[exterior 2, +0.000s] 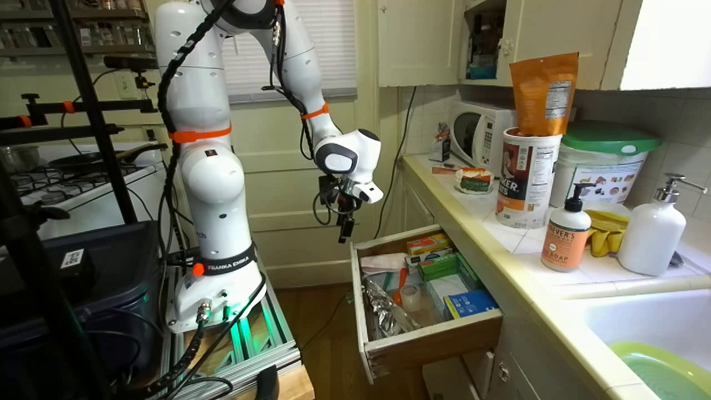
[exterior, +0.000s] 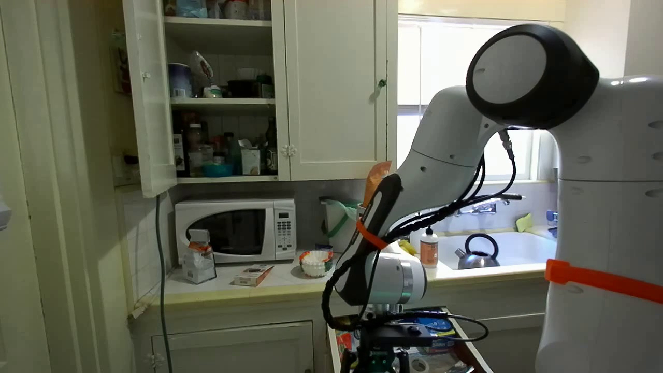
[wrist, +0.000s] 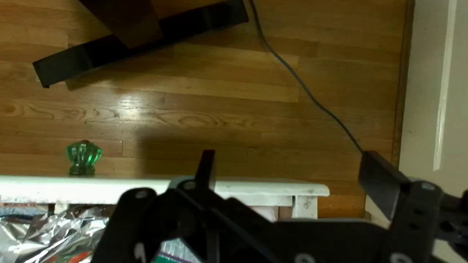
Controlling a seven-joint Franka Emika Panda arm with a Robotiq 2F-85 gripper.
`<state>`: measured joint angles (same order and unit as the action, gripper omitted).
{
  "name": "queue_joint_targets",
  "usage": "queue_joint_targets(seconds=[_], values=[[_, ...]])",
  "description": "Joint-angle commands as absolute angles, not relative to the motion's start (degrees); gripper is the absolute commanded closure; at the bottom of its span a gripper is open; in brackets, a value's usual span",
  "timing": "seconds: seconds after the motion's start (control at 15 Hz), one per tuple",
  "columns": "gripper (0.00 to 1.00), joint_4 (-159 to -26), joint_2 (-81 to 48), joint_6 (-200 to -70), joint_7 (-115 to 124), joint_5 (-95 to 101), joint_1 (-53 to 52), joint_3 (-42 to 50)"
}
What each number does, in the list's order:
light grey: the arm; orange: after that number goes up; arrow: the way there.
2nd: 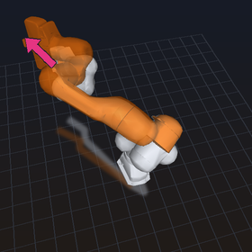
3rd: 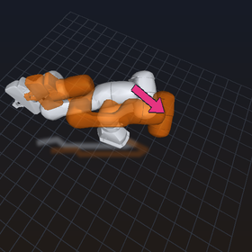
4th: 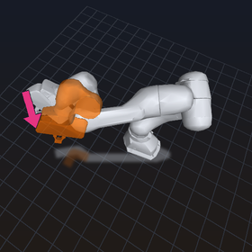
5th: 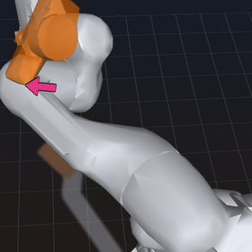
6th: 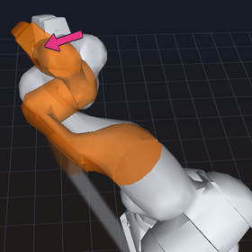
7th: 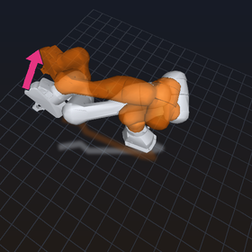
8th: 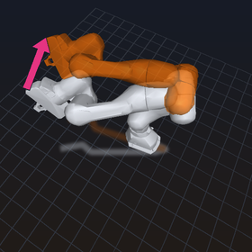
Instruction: Push the drawer
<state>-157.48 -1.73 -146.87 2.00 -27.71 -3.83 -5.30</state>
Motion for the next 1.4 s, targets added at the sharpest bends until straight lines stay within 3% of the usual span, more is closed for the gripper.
queue_joint_targets(seconds=[0.0, 0.2, 0.33, 0.73, 0.93, 1.0, 1.33], values=[[0.0, -157.45, -4.61, -144.53, -1.62, -32.53, -4.05, -5.86], [0.0, -157.64, -8.74, -146.44, 0.1, -32.19, -4.05, -6.49], [0.27, -157.69, -11.88, -148.15, 1.91, -30.94, -3.96, -6.49], [0.73, -157.88, -20.67, -156.41, 10.24, -26.93, -4.59, -4.63], [0.96, -157.88, -24.13, -159.02, 14.7, -25.18, -11.79, 2.78], [1.0, -157.88, -25.27, -159.33, 15.38, -25.04, -14.07, 5.18], [1.0, -157.87, -30.72, -163.34, 19.38, -27.27, -27.08, 16.18]])
